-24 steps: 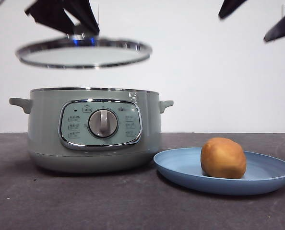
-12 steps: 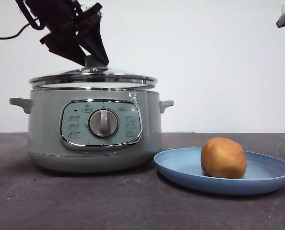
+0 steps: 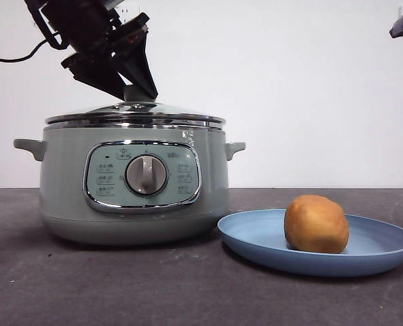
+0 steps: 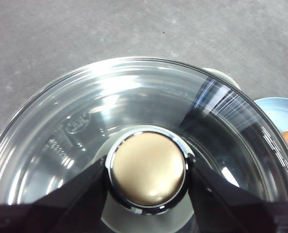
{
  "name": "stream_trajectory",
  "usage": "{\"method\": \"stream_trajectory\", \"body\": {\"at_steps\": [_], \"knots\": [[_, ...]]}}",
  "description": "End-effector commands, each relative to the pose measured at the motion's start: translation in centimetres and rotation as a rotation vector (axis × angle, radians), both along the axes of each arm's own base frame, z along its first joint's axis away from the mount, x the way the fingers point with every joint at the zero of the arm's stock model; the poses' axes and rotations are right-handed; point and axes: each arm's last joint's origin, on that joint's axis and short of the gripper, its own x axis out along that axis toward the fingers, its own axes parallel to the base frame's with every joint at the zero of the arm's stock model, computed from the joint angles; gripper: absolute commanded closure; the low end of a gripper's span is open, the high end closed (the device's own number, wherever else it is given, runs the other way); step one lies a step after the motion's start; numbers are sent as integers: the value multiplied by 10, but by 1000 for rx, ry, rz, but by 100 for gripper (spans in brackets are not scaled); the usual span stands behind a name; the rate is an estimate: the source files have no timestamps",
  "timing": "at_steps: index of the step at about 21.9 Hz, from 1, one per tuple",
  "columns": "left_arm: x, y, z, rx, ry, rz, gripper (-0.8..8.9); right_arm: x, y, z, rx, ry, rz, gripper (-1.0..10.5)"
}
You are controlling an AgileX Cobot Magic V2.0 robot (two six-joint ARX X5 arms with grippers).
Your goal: Take the potato out from the steamer,put the potato on the plate,close the lid
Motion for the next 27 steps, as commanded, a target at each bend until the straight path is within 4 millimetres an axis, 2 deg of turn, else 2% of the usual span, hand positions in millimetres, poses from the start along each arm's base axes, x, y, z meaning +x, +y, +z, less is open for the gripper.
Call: {"method": "stream_trajectory", "body": {"at_steps": [1, 7, 9, 10, 12, 13, 16, 20, 24, 27], "knots": [[3, -7, -1, 2, -21, -10, 822, 0, 0, 2, 11, -6, -7, 410], [4, -11, -12, 56, 20, 14, 821, 0, 0, 2, 11, -5, -7, 410], [3, -10, -14, 66, 48, 14, 786, 0, 0, 2, 11, -5, -7, 410], [1, -9, -15, 76, 66, 15, 675, 0, 0, 2, 11, -5, -6, 410], [0, -9, -16, 82, 81, 14, 332, 0, 0, 2, 11, -4, -6, 410], [0, -9, -16, 81, 80, 13, 279, 0, 0, 2, 11, -4, -6, 410], [-2, -8, -12, 77, 74, 14, 279, 0, 0, 2, 9, 0, -6, 410], [-14, -3, 7, 55, 26, 18, 279, 0, 0, 2, 8, 1, -6, 410], [-41, 9, 40, 23, -43, 19, 279, 0, 0, 2, 9, 1, -5, 410], [-74, 23, 65, 7, -66, 20, 280, -1, 0, 0, 4, 18, 2, 410]]}}
